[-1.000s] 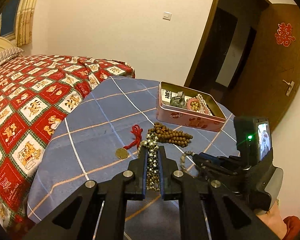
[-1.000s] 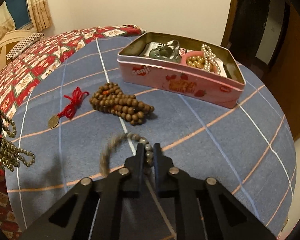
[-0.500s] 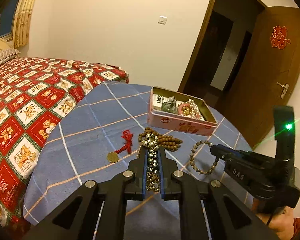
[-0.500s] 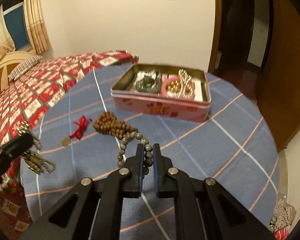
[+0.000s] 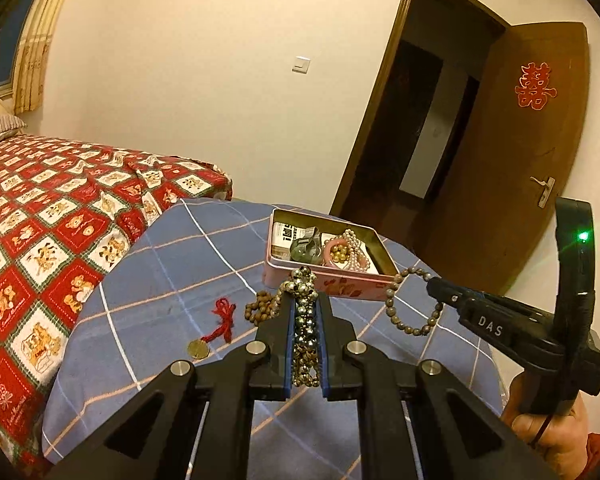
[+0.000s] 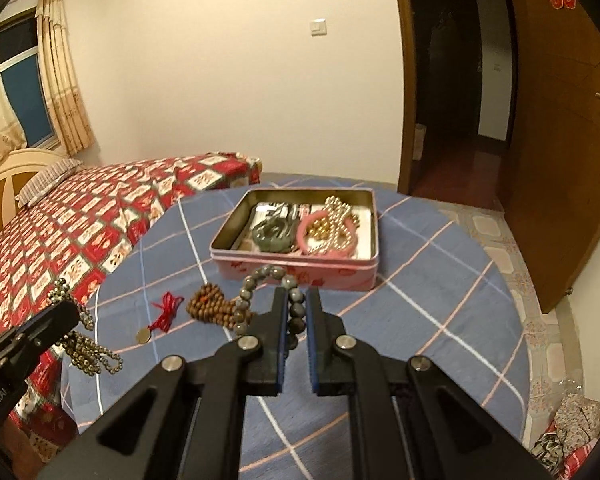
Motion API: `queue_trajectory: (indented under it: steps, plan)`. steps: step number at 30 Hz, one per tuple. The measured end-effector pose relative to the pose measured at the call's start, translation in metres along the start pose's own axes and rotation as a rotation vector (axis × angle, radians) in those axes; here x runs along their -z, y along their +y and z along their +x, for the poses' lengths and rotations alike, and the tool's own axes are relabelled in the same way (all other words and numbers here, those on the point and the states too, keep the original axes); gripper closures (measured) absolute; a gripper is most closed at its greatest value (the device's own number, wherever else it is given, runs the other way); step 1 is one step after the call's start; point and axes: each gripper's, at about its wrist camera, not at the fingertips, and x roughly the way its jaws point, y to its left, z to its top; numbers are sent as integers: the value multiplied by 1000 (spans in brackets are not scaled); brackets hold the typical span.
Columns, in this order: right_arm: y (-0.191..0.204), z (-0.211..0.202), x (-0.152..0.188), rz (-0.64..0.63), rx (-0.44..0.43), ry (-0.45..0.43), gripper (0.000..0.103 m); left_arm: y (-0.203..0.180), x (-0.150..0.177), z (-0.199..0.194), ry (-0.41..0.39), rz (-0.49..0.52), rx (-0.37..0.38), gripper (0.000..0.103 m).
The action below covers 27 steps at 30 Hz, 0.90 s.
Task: Organize jewelry
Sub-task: 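Carry both bead pieces over the tin and open both tools to drop them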
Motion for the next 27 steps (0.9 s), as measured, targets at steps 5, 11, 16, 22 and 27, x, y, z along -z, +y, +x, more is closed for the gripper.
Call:
queue_trajectory:
  steps: [5,11,16,22,27]
  plan:
    - [-6,1,-7,9,12,-15,92,-3,-6,9,1,8,7,94]
    - [-20,2,-16,33,20,-34,92,-12,-14,18,-10,13,32,94]
    - [-33,12,-23,60,29,-31,92,-18,-23,38,-5,24,46,94]
    - [-43,29,-46,82,31,-41,92,-24,-45,67,-12,33,60,94]
    - [-51,52,-72,117,22,-51,92,-29,-68,96,-23,48,64,94]
